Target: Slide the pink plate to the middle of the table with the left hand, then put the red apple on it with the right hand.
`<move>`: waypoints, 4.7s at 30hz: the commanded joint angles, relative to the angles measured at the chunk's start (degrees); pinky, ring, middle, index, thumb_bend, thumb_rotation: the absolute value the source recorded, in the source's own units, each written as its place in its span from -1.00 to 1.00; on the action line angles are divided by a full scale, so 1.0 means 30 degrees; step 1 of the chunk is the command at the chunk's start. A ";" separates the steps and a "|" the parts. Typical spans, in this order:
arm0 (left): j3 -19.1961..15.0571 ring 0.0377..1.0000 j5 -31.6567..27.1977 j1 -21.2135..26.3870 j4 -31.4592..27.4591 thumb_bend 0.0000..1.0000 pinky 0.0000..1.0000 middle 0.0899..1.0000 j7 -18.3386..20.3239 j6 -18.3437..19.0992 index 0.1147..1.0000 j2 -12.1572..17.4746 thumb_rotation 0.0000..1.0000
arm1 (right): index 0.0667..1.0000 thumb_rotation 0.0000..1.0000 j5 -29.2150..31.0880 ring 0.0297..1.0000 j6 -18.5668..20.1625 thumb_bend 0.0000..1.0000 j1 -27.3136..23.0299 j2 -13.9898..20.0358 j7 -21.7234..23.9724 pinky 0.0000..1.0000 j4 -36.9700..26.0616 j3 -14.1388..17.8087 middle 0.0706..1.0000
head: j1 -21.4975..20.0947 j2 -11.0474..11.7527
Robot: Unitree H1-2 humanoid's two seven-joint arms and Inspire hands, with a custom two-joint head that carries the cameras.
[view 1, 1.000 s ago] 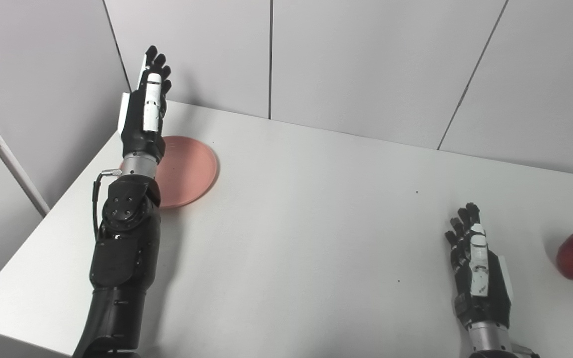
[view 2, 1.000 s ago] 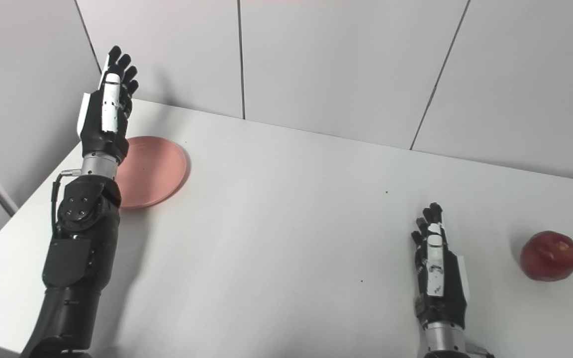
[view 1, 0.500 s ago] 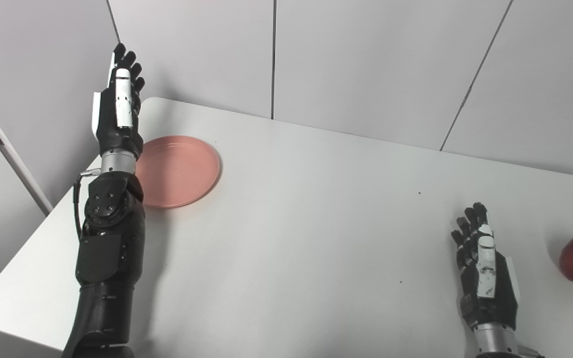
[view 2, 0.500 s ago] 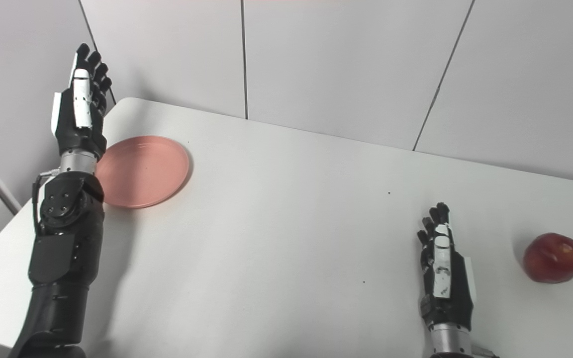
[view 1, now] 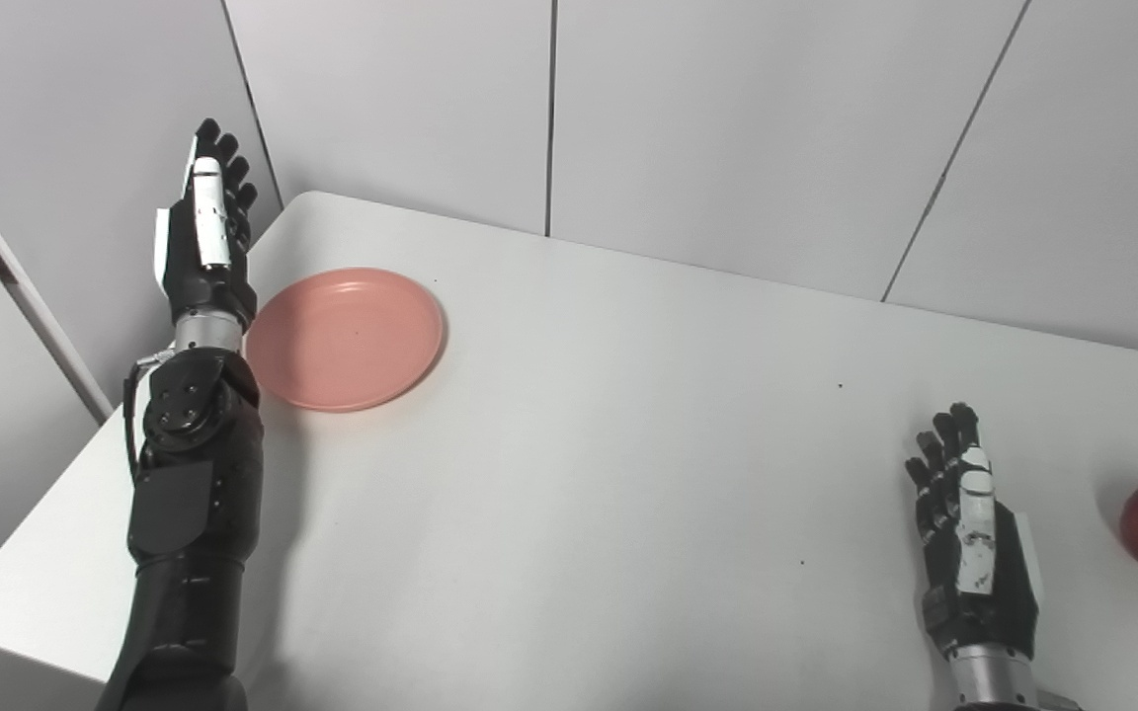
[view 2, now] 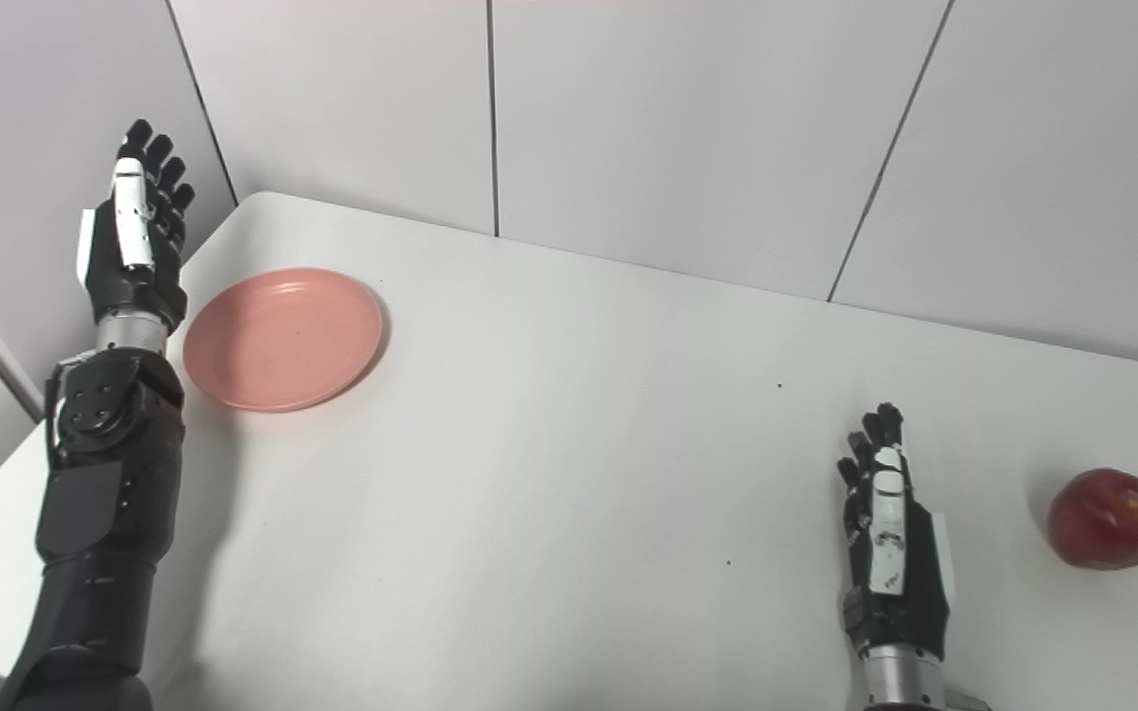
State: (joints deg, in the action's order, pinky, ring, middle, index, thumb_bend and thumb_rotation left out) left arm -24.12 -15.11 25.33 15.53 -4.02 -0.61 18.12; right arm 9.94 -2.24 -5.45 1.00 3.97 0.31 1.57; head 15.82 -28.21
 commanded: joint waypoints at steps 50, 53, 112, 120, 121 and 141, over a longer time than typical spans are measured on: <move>-0.0879 0.93 -0.1555 -0.1365 0.2656 -0.33 0.94 0.91 0.0679 -0.2007 0.86 0.0781 1.00 | 1.00 1.00 -0.0224 1.00 -0.0502 -0.52 -0.0140 0.0467 0.0262 1.00 -0.0635 0.0080 1.00 | 0.0436 -0.0282; -0.0842 0.91 -0.1746 -0.1318 0.3001 -0.29 0.94 0.90 0.0836 -0.2083 0.85 0.0800 1.00 | 1.00 1.00 -0.0148 1.00 -0.0522 -0.54 -0.0119 0.0404 0.0243 1.00 -0.0688 0.0103 1.00 | 0.0428 -0.0308; 0.2353 0.93 -0.1242 -0.0859 0.4065 -0.25 0.97 0.92 0.2569 -0.1539 0.87 -0.0358 1.00 | 1.00 1.00 -0.0090 1.00 -0.0515 -0.52 -0.0196 0.0279 0.0329 1.00 -0.0514 -0.0012 1.00 | -0.0005 -0.0287; 0.3022 0.92 -0.0678 -0.0721 0.2832 -0.28 0.94 0.91 0.2241 -0.0484 0.88 -0.1036 1.00 | 1.00 1.00 0.0007 1.00 -0.0318 -0.53 -0.0129 0.0172 0.0213 1.00 -0.0685 0.0007 1.00 | -0.0052 -0.0315; 0.3102 0.93 -0.0636 -0.0736 0.2679 -0.28 0.95 0.92 0.2265 -0.0428 0.88 -0.1089 1.00 | 1.00 1.00 0.0002 1.00 -0.0301 -0.52 -0.0124 0.0157 0.0197 1.00 -0.0717 0.0000 1.00 | -0.0060 -0.0332; 0.4282 0.87 0.0282 -0.0293 0.2195 -0.32 0.88 0.86 0.1820 0.0437 0.82 -0.2426 1.00 | 1.00 1.00 -0.0109 1.00 -0.0189 -0.51 -0.0061 -0.0038 0.0021 1.00 -0.0888 -0.0048 1.00 | -0.0268 -0.0472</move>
State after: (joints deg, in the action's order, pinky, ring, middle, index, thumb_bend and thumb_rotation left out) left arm -12.20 -14.33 22.66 22.44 0.59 -0.31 11.76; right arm 9.73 -2.25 -4.73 0.98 3.89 -0.60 1.44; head 15.03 -29.62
